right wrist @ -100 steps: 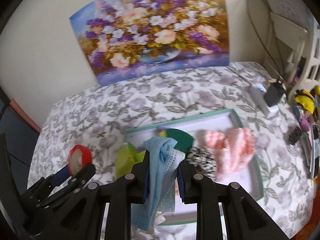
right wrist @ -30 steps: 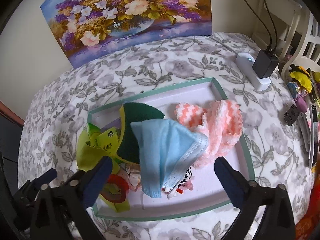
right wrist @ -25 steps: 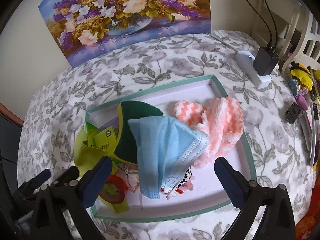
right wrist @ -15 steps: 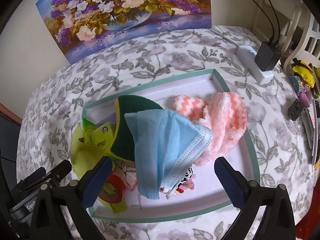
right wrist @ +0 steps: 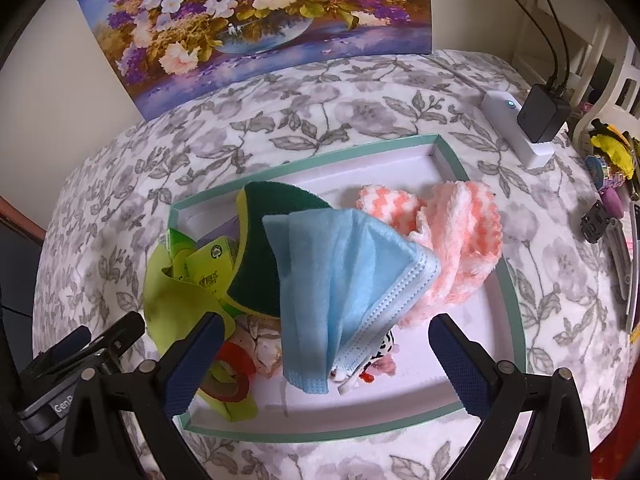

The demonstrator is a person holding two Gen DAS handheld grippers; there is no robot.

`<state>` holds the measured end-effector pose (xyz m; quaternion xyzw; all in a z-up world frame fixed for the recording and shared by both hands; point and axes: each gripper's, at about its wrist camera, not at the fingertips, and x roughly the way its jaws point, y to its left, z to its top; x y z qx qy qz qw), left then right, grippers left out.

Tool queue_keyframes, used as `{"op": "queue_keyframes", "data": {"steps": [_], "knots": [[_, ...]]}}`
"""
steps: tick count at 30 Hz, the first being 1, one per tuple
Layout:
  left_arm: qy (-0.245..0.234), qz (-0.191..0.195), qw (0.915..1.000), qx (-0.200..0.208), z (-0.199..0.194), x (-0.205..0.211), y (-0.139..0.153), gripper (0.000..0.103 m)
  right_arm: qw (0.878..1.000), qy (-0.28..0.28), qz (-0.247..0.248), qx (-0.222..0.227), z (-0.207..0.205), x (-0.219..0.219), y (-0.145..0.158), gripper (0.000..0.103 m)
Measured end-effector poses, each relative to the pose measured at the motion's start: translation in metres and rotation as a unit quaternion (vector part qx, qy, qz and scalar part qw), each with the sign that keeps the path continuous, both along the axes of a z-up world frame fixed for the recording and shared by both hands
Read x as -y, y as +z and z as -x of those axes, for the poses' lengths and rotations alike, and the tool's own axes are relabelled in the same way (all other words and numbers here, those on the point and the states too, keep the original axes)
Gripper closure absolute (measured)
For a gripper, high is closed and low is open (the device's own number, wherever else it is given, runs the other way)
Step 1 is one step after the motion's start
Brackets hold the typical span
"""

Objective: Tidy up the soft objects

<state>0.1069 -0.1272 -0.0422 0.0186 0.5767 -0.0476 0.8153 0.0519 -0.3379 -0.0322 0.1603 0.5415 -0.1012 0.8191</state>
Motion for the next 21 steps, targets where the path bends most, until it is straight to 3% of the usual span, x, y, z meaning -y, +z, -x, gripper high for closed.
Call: {"op": "queue_keyframes", "data": {"steps": [13, 21], "knots": [[-0.014, 0.004, 0.9996, 0.026, 0.033, -0.023, 0.019, 0.003, 0.999, 0.018, 0.036, 0.009, 0.041, -0.026, 0.011, 0.000], [-0.030, -0.036, 0.9968, 0.065, 0.068, -0.030, 0.029, 0.003, 0.999, 0.025, 0.039, 0.011, 0.075, -0.044, 0.007, 0.000]]}}
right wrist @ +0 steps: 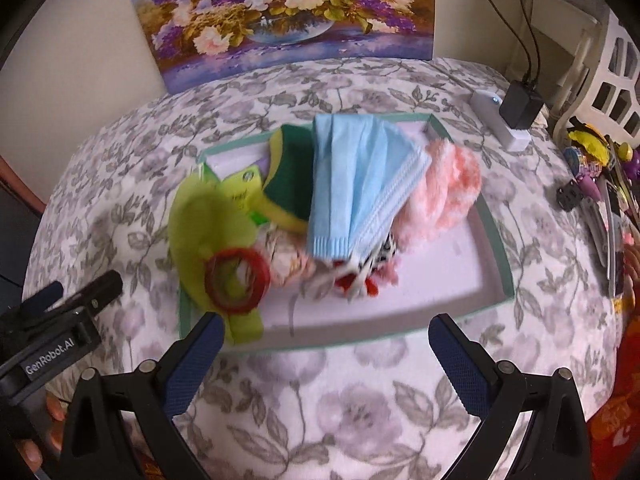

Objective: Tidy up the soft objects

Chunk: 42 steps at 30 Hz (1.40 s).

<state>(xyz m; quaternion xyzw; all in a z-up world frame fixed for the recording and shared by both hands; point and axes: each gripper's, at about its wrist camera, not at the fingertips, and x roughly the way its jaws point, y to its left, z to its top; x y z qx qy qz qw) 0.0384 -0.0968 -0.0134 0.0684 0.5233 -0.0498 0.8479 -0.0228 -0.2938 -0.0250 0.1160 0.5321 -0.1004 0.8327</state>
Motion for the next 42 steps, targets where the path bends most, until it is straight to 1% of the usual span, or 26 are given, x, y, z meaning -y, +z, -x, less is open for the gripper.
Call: {"op": "queue_keyframes", "data": {"steps": [3, 5, 8, 9, 10, 11, 12, 13, 18, 26, 31, 42], "knots": [[0.004, -0.004, 1.0000, -0.004, 0.008, -0.005, -0.001, 0.003, 1.000, -0.003, 0.001, -0.002, 0.010, -0.004, -0.002, 0.000], [0.012, -0.017, 0.9998, -0.006, 0.013, -0.009, -0.002, 0.003, 1.000, -0.005, 0.000, -0.003, 0.017, -0.006, -0.004, 0.000], [0.019, -0.018, 0.9997, -0.004, 0.018, -0.016, 0.001, 0.003, 1.000, -0.008, -0.001, -0.002, 0.024, -0.007, -0.005, 0.000], [0.024, -0.026, 0.9994, -0.005, 0.020, -0.017, 0.002, 0.003, 1.000, -0.010, -0.001, -0.001, 0.025, -0.007, -0.005, 0.000], [0.032, -0.043, 0.9986, -0.005, 0.022, -0.018, 0.001, 0.003, 1.000, -0.013, -0.001, 0.004, 0.027, -0.007, -0.003, 0.000], [0.038, -0.069, 0.9969, -0.005, 0.023, -0.018, 0.000, 0.003, 1.000, -0.015, 0.000, 0.008, 0.029, -0.006, -0.001, 0.000], [0.038, -0.083, 0.9958, -0.007, 0.024, -0.018, -0.001, 0.003, 1.000, -0.016, -0.001, 0.011, 0.030, -0.006, 0.000, 0.000], [0.037, -0.088, 0.9954, -0.008, 0.025, -0.017, -0.001, 0.003, 1.000, -0.017, -0.002, 0.013, 0.031, -0.006, 0.001, 0.000], [0.019, -0.083, 0.9963, -0.008, 0.029, -0.015, 0.000, 0.003, 1.000, -0.014, -0.004, 0.015, 0.032, -0.007, 0.003, 0.000], [0.013, -0.067, 0.9975, -0.020, 0.027, -0.014, -0.003, 0.003, 1.000, -0.008, -0.004, 0.014, 0.031, -0.008, 0.002, 0.000], [0.010, -0.071, 0.9970, -0.028, 0.025, -0.012, -0.007, 0.003, 1.000, -0.001, 0.000, 0.011, 0.028, -0.011, 0.001, 0.000], [0.013, -0.070, 0.9967, -0.039, 0.022, -0.013, -0.011, 0.003, 1.000, -0.003, -0.002, 0.005, 0.026, -0.007, -0.003, 0.000]]}}
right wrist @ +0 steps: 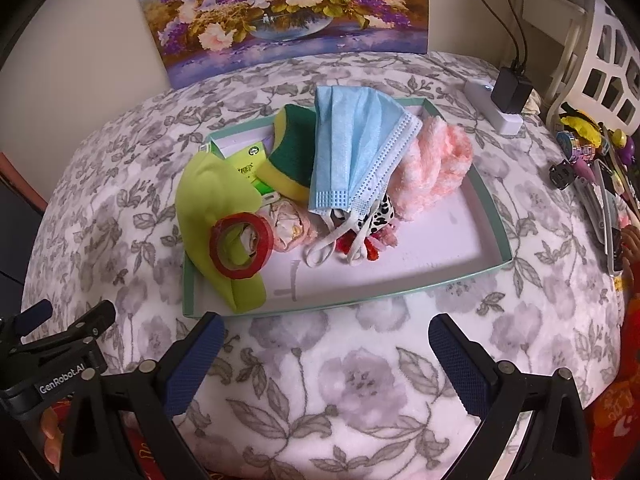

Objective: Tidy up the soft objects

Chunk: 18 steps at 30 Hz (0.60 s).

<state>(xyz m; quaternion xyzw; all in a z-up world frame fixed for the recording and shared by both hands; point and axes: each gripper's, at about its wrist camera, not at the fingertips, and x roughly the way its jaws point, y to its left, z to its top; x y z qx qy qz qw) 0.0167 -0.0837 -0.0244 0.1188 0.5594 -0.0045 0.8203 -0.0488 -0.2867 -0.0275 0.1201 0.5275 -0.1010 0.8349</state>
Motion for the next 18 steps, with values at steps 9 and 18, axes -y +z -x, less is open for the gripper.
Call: {"op": "queue_keyframes", "data": {"steps": [9, 18], "knots": [[0.006, 0.002, 1.0000, -0.006, -0.0020, -0.0019, -0.0019, 0.003, 1.000, 0.004, 0.001, 0.000, -0.0007, -0.0025, -0.0007, 0.000], [0.013, 0.005, 0.9998, -0.017, -0.0037, -0.0047, -0.0050, 0.003, 1.000, 0.003, 0.002, -0.001, -0.0012, -0.0033, -0.0011, 0.000]]}}
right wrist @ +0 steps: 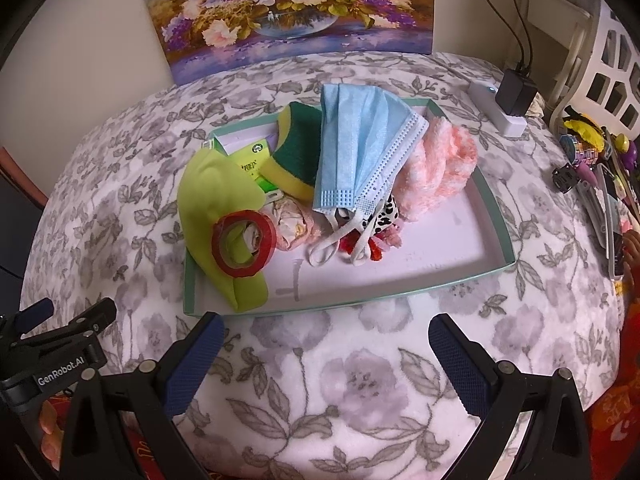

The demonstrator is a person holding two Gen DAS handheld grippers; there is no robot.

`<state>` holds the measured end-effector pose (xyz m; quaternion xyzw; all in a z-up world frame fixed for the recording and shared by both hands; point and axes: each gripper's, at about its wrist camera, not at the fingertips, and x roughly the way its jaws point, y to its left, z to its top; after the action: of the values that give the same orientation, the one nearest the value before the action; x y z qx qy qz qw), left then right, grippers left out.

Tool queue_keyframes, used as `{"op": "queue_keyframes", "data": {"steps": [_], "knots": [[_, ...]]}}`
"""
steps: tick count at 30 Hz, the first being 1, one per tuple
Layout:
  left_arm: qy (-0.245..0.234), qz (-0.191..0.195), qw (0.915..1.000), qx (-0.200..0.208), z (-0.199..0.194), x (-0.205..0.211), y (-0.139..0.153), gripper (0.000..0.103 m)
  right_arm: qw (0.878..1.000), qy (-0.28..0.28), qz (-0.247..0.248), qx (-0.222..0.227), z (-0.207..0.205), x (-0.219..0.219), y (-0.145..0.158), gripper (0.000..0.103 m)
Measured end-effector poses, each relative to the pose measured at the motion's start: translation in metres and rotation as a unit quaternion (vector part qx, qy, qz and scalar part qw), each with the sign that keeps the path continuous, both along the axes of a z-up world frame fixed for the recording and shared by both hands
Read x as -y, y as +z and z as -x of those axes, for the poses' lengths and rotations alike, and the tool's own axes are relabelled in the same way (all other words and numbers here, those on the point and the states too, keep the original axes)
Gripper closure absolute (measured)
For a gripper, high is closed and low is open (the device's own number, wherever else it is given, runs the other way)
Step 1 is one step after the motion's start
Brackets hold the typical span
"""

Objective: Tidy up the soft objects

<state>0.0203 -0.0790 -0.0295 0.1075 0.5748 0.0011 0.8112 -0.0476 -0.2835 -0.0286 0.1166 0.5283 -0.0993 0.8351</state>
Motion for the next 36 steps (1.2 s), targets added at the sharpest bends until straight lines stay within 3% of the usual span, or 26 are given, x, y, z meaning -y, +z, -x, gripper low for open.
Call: {"op": "queue_keyframes", "data": {"steps": [36], "knots": [[0.009, 0.006, 0.9998, -0.014, -0.0025, -0.0041, -0.0050, 0.003, 1.000, 0.007, 0.007, -0.004, -0.0021, 0.0022, -0.0030, 0.000]]}}
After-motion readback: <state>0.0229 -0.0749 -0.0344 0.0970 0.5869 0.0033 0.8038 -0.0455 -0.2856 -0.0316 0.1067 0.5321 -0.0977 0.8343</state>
